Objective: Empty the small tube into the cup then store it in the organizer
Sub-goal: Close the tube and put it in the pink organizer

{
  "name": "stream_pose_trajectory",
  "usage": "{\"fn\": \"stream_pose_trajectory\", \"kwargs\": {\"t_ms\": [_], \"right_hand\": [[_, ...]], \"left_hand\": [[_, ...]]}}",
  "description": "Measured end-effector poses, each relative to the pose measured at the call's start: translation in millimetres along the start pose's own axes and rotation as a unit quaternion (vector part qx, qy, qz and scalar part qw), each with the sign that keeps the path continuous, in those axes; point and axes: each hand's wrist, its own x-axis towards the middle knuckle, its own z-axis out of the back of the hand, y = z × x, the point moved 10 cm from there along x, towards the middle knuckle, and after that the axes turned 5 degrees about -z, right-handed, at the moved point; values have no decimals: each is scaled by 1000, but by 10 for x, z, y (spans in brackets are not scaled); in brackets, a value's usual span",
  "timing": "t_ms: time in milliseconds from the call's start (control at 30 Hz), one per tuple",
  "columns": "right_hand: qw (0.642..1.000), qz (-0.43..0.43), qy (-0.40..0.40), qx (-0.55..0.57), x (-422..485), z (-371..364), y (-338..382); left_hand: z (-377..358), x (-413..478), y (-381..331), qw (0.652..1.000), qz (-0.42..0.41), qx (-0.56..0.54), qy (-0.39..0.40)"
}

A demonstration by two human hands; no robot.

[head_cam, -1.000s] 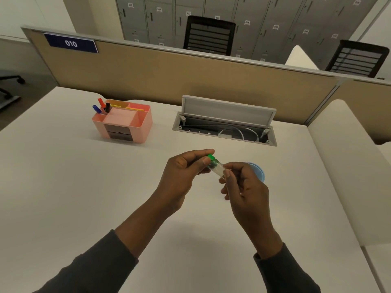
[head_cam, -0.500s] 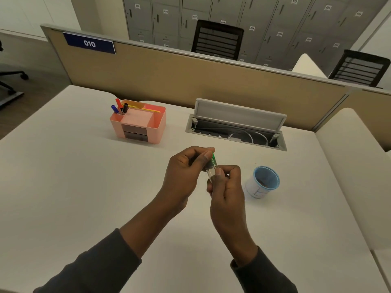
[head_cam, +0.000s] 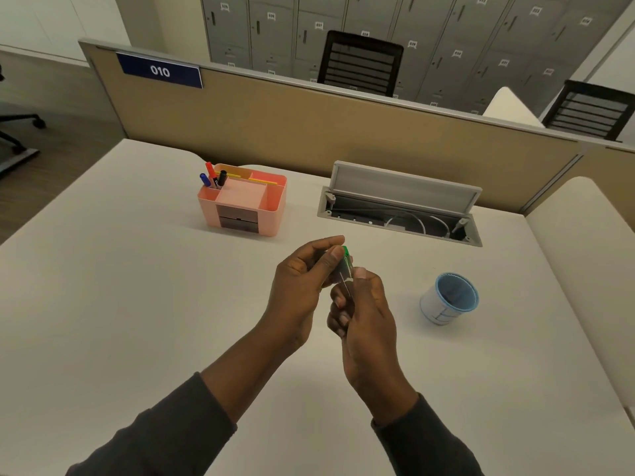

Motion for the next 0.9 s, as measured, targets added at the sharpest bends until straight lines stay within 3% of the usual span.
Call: {"fn": "stream_pose_trajectory", "kwargs": {"t_ms": [300, 433, 667, 900], "right_hand": [[999, -38, -15, 7, 168, -132, -277], [999, -20, -28, -37, 275, -180, -326], [989, -9, -12, -144, 558, -293, -540], [900, 83, -2, -428, 759, -437, -1074]], "left_hand": [[253, 127, 225, 998, 61, 0, -4], [351, 16, 489, 993, 108, 45, 13], [761, 248, 665, 983, 86, 161, -22], [1367, 1002, 448, 927, -8, 363, -90]]}}
